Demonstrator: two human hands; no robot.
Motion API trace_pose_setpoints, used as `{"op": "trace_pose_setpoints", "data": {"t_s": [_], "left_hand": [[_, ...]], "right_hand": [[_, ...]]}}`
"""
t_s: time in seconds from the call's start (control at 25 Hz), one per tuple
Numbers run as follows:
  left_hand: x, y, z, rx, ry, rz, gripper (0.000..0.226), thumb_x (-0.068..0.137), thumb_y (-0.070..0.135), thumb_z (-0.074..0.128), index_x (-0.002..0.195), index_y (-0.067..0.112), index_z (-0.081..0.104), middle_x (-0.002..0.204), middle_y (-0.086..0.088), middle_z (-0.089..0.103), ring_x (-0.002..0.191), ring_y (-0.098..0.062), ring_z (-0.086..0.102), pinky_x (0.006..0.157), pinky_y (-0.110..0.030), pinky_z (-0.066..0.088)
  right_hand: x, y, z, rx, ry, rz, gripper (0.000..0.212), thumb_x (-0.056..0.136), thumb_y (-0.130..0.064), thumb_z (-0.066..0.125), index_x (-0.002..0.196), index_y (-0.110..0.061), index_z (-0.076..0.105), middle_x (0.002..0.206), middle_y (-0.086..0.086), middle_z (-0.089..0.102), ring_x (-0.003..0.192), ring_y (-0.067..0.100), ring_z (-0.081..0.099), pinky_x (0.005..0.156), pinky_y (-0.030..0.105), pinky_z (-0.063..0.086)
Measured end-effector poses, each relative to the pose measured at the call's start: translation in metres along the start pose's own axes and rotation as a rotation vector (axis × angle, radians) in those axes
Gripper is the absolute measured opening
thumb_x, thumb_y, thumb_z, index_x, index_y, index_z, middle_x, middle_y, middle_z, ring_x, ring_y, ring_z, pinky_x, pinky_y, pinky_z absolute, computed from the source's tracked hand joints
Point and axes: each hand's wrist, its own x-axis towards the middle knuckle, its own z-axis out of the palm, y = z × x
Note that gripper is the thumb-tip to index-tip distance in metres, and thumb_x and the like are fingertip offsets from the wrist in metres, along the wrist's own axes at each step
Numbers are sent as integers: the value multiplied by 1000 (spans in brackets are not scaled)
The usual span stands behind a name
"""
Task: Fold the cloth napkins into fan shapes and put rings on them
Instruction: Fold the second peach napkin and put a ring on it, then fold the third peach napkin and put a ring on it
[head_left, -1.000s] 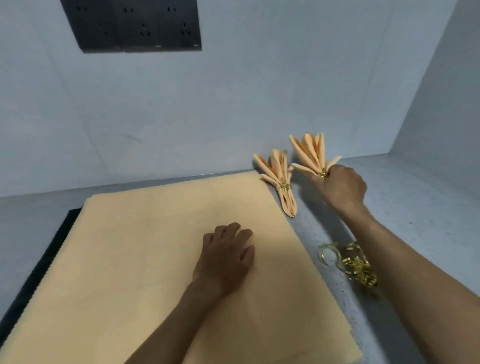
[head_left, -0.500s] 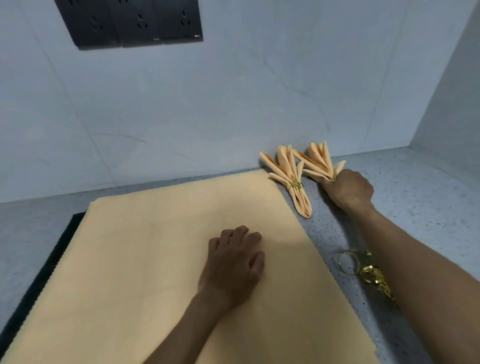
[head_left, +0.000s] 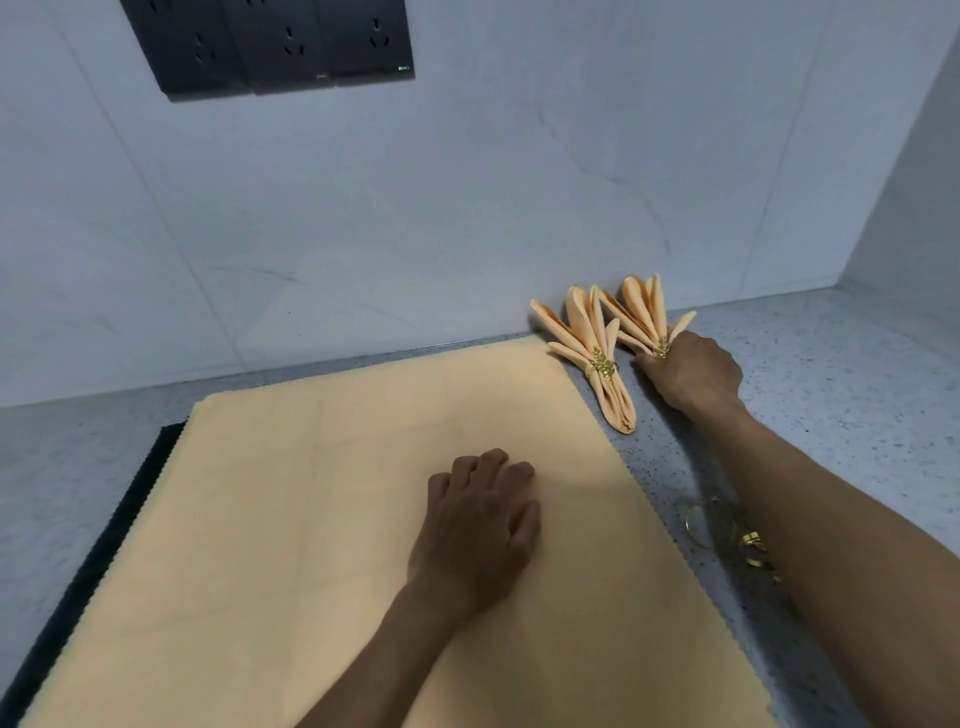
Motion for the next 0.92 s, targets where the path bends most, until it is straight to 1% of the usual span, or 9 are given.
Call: {"op": "trace_pose_setpoints", "data": {"t_s": [0.16,0.24,0.36,0.52,0.6,0.68,0.76,0.84,0.92], "left_hand": [[0,-1,0,-11,-3,-2,34,96,44,34,127,34,44,136,11,42,122,-15,37,101,-36,31],[0,-1,-1,-17,-13,0,37,96,45,34,130,34,43,139,9,41,124,-16,36,102,-37,30],[7,-6,-1,-37,-49,3,39,96,43,40,131,30,50,140,6,45,125,-17,39,101,-38,31],[-17,-5,-12,-431,71,-63,16,86,24,58,97,24,69,105,10,66,100,-14,54,89,-31,42],[-44,-8,-26,-530,37,-120,15,84,21,60,94,22,70,101,10,67,99,-13,55,87,-26,42],[-78,-21,-39,-444,-70,-22,30,80,37,54,101,23,71,112,9,67,108,-15,56,95,-31,43],[-123,-36,-58,-298,-194,43,53,75,56,44,115,30,67,132,13,59,124,-11,50,106,-39,38],[-162,-54,-79,-196,-332,10,64,76,68,50,134,40,53,151,19,36,141,-5,28,118,-42,21],[-189,-65,-98,-152,-470,-11,80,74,79,56,144,45,36,158,23,16,147,-2,8,122,-39,8]], "right_hand": [[-2,8,-1,-55,-22,13,65,82,-70,58,107,-10,50,95,10,59,86,30,56,66,35,39],[-16,10,-13,-97,-26,9,68,82,-69,58,114,-9,48,104,12,62,95,33,59,69,36,41],[-63,11,-38,-125,73,-94,57,88,-59,53,117,-10,50,110,13,60,97,33,56,72,38,43],[-175,2,-52,-24,101,-355,29,93,-42,51,106,-17,60,101,4,63,89,25,56,67,36,45],[-238,-2,-39,-6,43,-559,21,91,-34,54,92,-18,66,91,1,65,82,25,57,65,36,46],[-292,-5,-19,-28,-15,-744,20,88,-36,53,92,-22,67,96,-4,66,83,23,59,68,35,47],[-329,-3,-3,1,-15,-861,26,90,-41,49,104,-27,66,113,-8,65,95,18,60,77,34,48],[-344,-1,5,46,-12,-848,33,93,-44,46,117,-27,63,128,-7,60,110,19,57,89,37,48],[-348,-2,7,42,-12,-826,39,95,-48,41,124,-28,58,133,-6,56,118,19,53,94,39,45]]}}
